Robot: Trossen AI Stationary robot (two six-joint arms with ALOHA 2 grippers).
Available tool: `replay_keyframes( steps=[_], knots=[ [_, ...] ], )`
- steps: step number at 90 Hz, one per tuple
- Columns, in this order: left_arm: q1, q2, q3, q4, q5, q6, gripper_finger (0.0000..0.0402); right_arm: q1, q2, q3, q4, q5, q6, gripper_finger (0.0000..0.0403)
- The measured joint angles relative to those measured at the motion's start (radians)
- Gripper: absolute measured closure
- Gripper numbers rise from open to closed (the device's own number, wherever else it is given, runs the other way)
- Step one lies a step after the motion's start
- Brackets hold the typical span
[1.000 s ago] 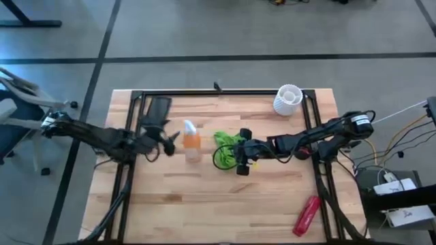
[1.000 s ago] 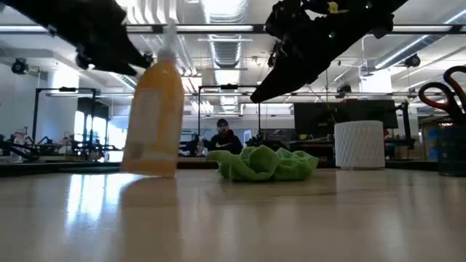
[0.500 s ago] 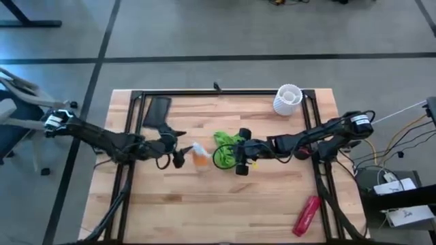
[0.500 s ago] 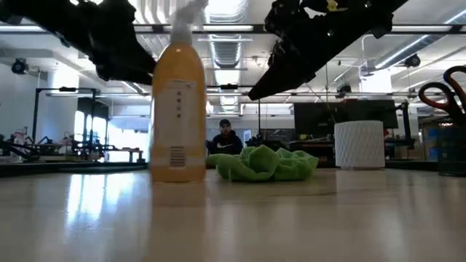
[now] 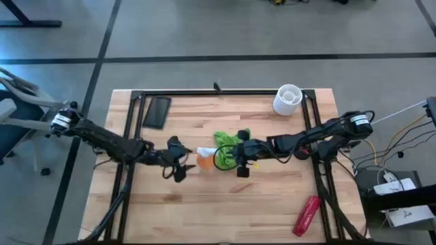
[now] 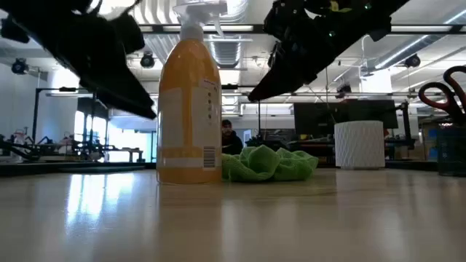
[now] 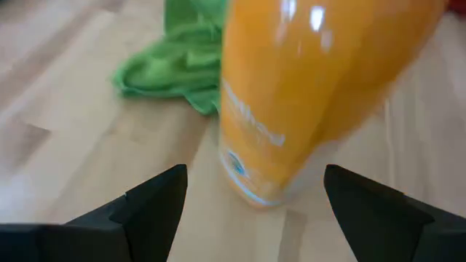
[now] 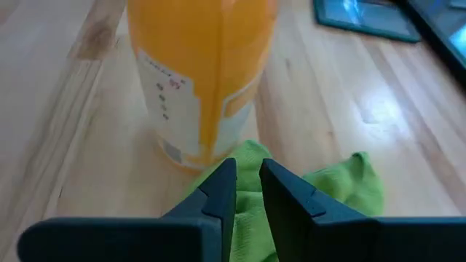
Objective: Apply microfiber cloth
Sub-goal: Prepare the spray cleaning bottle
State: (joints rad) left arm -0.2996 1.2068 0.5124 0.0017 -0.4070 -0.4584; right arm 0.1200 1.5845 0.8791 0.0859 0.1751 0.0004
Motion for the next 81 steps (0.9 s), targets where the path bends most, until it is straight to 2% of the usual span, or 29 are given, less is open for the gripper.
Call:
replay_keyframes(
  steps=[18, 30, 38, 56, 73, 81],
  knots=[
    [0.001, 0.210, -0.011, 0.343, -0.021, 0.090, 0.0094, 0.002, 0.021, 0.000, -0.047, -0.019, 0.053, 0.0344],
    [0.003, 0.337, 0.013, 0.539, 0.086, 0.212, 0.0094, 0.019, -0.004, 0.000, -0.163, -0.069, 0.115, 0.0346],
    [0.004, 0.414, 0.047, 0.605, 0.150, 0.268, 0.0094, 0.042, -0.013, 0.000, -0.235, -0.103, 0.170, 0.0355],
    [0.017, 0.536, 0.159, 0.587, 0.218, 0.342, 0.0094, 0.130, -0.010, -0.004, -0.340, -0.131, 0.332, 0.0372],
    [0.018, 0.486, 0.218, 0.324, 0.212, 0.374, 0.0094, 0.217, -0.011, -0.006, -0.433, -0.135, 0.495, 0.0385],
    [0.029, 0.464, 0.216, 0.326, 0.192, 0.389, 0.0094, 0.251, -0.011, -0.010, -0.412, -0.149, 0.553, 0.0390]
  ],
)
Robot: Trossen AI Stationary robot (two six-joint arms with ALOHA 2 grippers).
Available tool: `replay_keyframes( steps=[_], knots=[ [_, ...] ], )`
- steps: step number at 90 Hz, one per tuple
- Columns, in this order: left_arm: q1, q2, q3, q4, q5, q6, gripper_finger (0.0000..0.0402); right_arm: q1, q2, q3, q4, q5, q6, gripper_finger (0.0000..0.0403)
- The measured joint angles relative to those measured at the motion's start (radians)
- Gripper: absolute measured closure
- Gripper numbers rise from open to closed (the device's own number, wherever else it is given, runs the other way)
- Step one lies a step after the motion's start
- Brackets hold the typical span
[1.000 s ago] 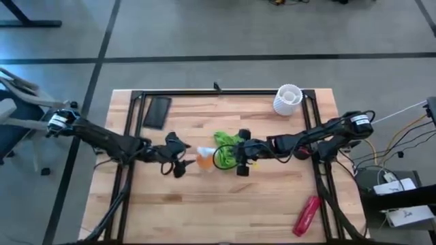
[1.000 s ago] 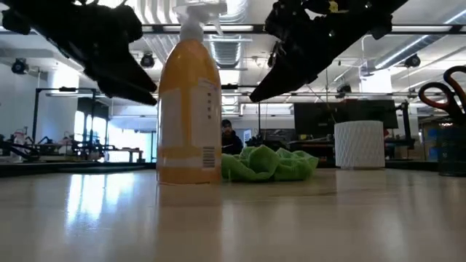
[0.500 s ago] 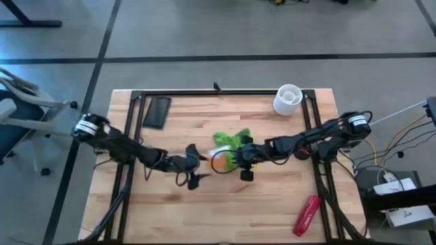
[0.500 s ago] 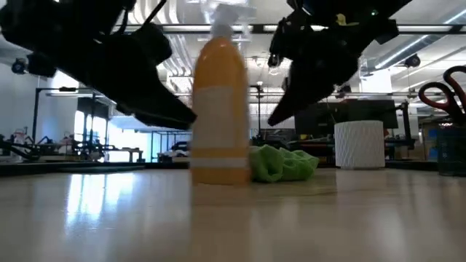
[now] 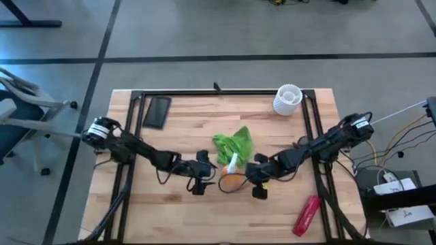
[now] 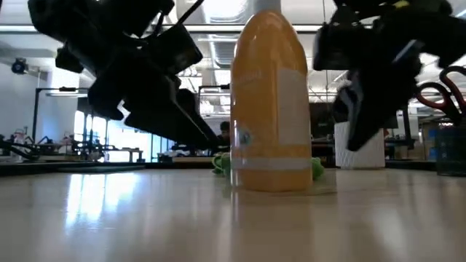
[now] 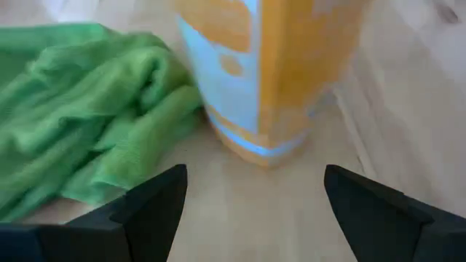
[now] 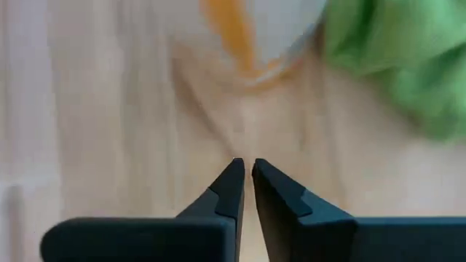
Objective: Apply microfiber cloth
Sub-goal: Prepare the spray cleaning bottle
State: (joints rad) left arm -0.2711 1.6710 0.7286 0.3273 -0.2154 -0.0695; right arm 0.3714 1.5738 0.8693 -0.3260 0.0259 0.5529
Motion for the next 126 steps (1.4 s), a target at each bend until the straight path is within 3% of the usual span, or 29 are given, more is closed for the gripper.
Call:
replay_keyframes(
  steps=[13, 30, 38, 58, 76, 92, 105, 117, 126],
  knots=[
    [0.015, 0.017, -0.023, 0.132, 0.008, 0.019, 0.0094, 0.044, 0.015, -0.006, 0.150, 0.073, 0.012, 0.0401],
    [0.003, 0.052, -0.023, 0.158, 0.135, 0.008, 0.0094, 0.069, 0.013, -0.008, 0.169, 0.283, -0.027, 0.0401],
    [-0.010, 0.058, -0.020, 0.169, 0.156, -0.021, 0.0094, 0.056, 0.011, -0.007, 0.188, 0.328, -0.093, 0.0401],
    [-0.053, 0.084, -0.020, 0.222, 0.158, -0.070, 0.0094, -0.021, 0.003, -0.007, 0.143, 0.390, -0.230, 0.0401],
    [-0.059, 0.105, -0.020, 0.280, 0.155, -0.097, 0.0094, -0.031, -0.053, -0.007, -0.028, 0.414, -0.173, 0.0400],
    [-0.044, 0.174, -0.020, 0.408, 0.209, -0.131, 0.0094, 0.051, -0.023, -0.013, 0.081, 0.266, -0.069, 0.0400],
    [-0.030, 0.271, 0.023, 0.502, 0.277, -0.128, 0.0094, 0.104, 0.050, -0.015, 0.223, 0.257, -0.055, 0.0400],
    [-0.016, 0.317, 0.081, 0.489, 0.313, -0.093, 0.0094, 0.104, 0.072, -0.012, 0.200, 0.338, -0.042, 0.0400],
    [-0.003, 0.288, 0.099, 0.402, 0.305, -0.053, 0.0094, 0.102, 0.063, -0.012, 0.132, 0.478, -0.048, 0.0400]
  ],
)
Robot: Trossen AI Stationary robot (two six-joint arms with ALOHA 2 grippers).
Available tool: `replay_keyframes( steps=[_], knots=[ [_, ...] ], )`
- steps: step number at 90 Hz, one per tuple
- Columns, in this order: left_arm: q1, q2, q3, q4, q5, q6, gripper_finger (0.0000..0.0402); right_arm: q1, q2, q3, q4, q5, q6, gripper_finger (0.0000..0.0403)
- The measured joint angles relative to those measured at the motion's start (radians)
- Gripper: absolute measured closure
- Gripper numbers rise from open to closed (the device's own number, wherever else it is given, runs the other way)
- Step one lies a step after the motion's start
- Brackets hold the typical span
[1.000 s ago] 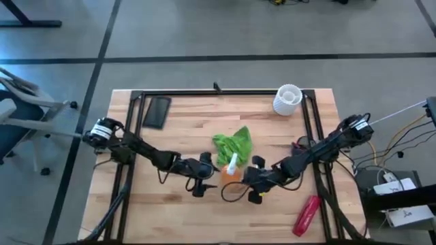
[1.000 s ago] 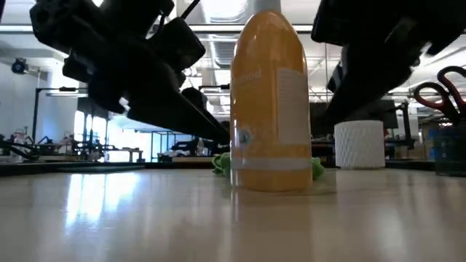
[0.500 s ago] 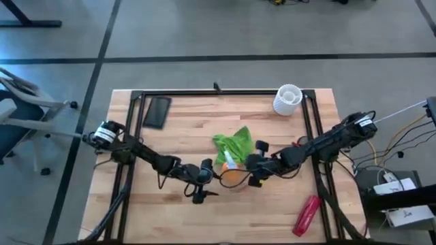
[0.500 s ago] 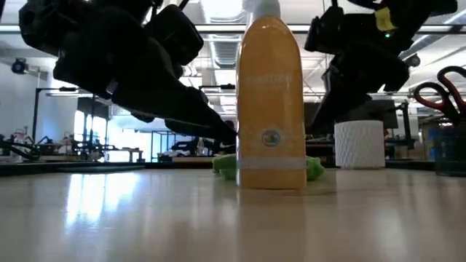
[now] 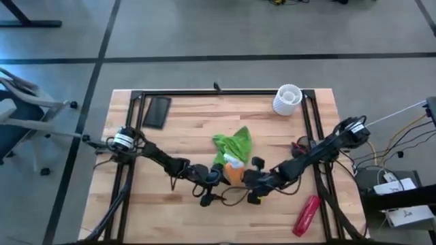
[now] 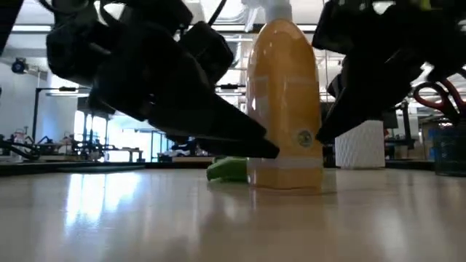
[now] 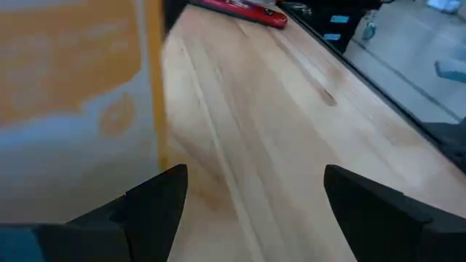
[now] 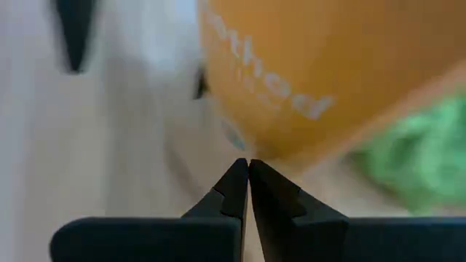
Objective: Apply microfiber cloth
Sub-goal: Prepare the spray cleaning bottle, then spray the front and back of the tablet with the spray bottle
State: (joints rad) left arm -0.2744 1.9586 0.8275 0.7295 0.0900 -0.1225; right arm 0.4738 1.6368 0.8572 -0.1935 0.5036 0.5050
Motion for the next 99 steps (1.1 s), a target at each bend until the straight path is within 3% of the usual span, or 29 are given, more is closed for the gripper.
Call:
replay_keyframes(
  steps=[9, 22, 32, 46, 58, 70, 85, 99],
  knots=[
    [0.007, -0.092, -0.002, -0.159, -0.034, 0.021, 0.0095, -0.008, -0.033, 0.001, -0.034, 0.095, -0.019, 0.0400],
    [0.008, -0.275, -0.039, -0.442, -0.121, 0.036, 0.0095, -0.016, -0.084, 0.000, -0.120, 0.098, -0.044, 0.0400],
    [0.019, -0.430, -0.101, -0.643, -0.291, 0.021, 0.0095, -0.016, -0.126, 0.000, -0.198, 0.079, -0.045, 0.0401],
    [0.091, -0.633, -0.233, -0.727, -0.502, -0.075, 0.0095, -0.018, -0.150, -0.008, -0.206, 0.041, -0.044, 0.0403],
    [0.250, -0.781, -0.340, -0.751, -0.596, -0.163, 0.0095, -0.018, -0.133, -0.012, -0.179, 0.038, -0.044, 0.0403],
    [0.512, -0.860, -0.395, -0.764, -0.516, -0.257, 0.0095, -0.018, -0.101, -0.017, -0.132, 0.041, -0.043, 0.0403],
    [0.794, -0.861, -0.420, -0.766, -0.516, -0.316, 0.0095, -0.018, -0.059, -0.020, -0.071, 0.038, -0.029, 0.0403],
    [0.933, -0.826, -0.445, -0.782, -0.536, -0.377, 0.0096, -0.018, -0.029, -0.022, -0.064, 0.040, 0.001, 0.0403]
  ],
)
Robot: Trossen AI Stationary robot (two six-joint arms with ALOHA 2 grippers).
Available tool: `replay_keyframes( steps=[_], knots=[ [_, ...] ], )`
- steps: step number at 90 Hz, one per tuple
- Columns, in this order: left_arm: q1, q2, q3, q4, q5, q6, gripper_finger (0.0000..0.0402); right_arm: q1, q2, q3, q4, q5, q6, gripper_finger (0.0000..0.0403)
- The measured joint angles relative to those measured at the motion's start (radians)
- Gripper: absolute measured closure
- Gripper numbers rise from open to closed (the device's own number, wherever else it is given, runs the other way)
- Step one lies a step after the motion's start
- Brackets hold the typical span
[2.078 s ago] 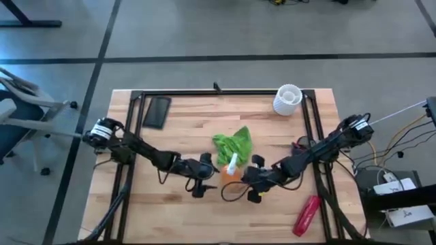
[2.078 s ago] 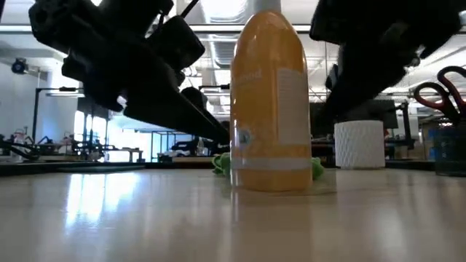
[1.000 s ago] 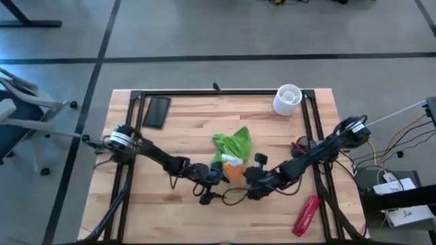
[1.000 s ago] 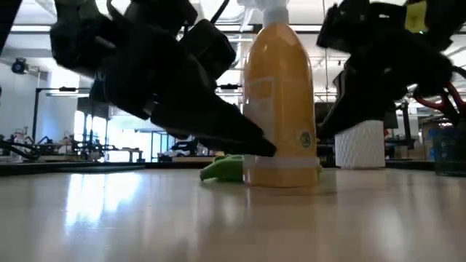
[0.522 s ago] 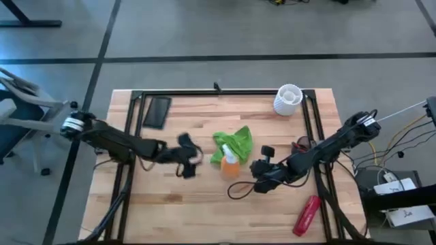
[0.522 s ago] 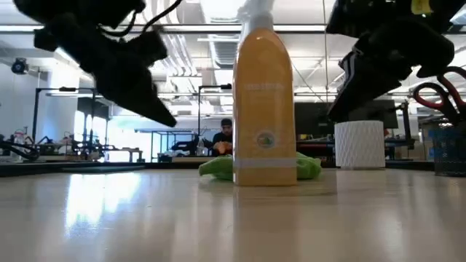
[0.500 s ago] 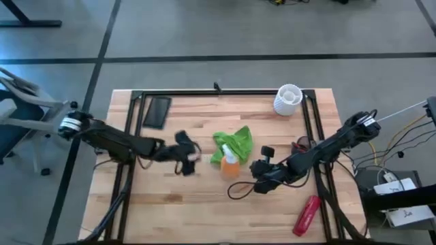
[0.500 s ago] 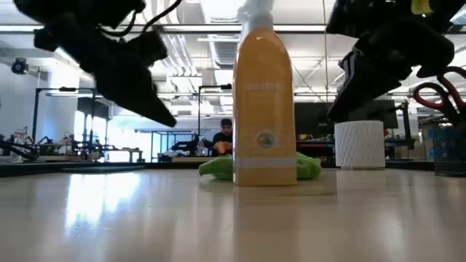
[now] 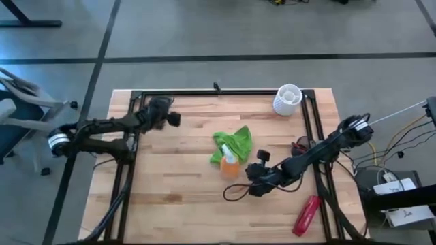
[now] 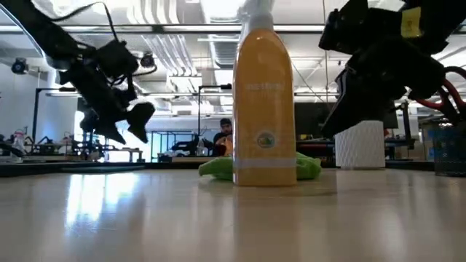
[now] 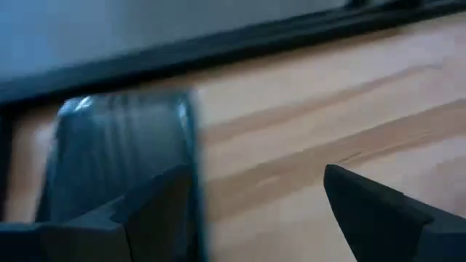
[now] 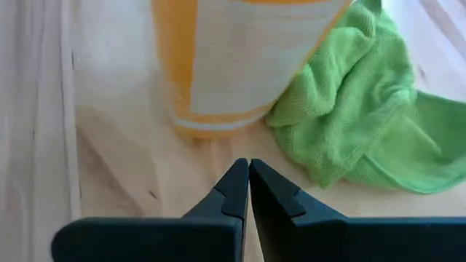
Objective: Apply microfiber cloth
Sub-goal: Spray the front and back of the tablet with the spray bottle
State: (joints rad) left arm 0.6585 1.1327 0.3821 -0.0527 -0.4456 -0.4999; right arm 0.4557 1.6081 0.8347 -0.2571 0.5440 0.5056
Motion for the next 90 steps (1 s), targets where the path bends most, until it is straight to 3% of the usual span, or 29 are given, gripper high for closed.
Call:
replay_keyframes(
  steps=[15, 41, 52, 72, 90],
  knots=[
    [0.016, 0.064, -0.033, 0.010, -0.124, -0.057, 0.0138, -0.005, 0.013, -0.001, -0.001, 0.006, -0.013, 0.0403],
    [0.010, 0.178, -0.048, 0.055, -0.110, -0.091, 0.0233, -0.018, 0.001, -0.001, 0.005, 0.008, -0.056, 0.0403],
    [-0.008, 0.205, -0.049, 0.052, -0.057, -0.092, 0.0262, -0.018, -0.004, -0.001, 0.007, 0.007, -0.061, 0.0403],
    [-0.110, 0.195, -0.064, 0.042, 0.002, -0.114, 0.0298, -0.018, -0.009, 0.000, 0.007, 0.005, -0.061, 0.0403],
    [-0.293, 0.191, -0.069, 0.037, 0.014, -0.175, 0.0310, -0.003, -0.009, 0.009, 0.010, -0.002, -0.039, 0.0403]
  ],
)
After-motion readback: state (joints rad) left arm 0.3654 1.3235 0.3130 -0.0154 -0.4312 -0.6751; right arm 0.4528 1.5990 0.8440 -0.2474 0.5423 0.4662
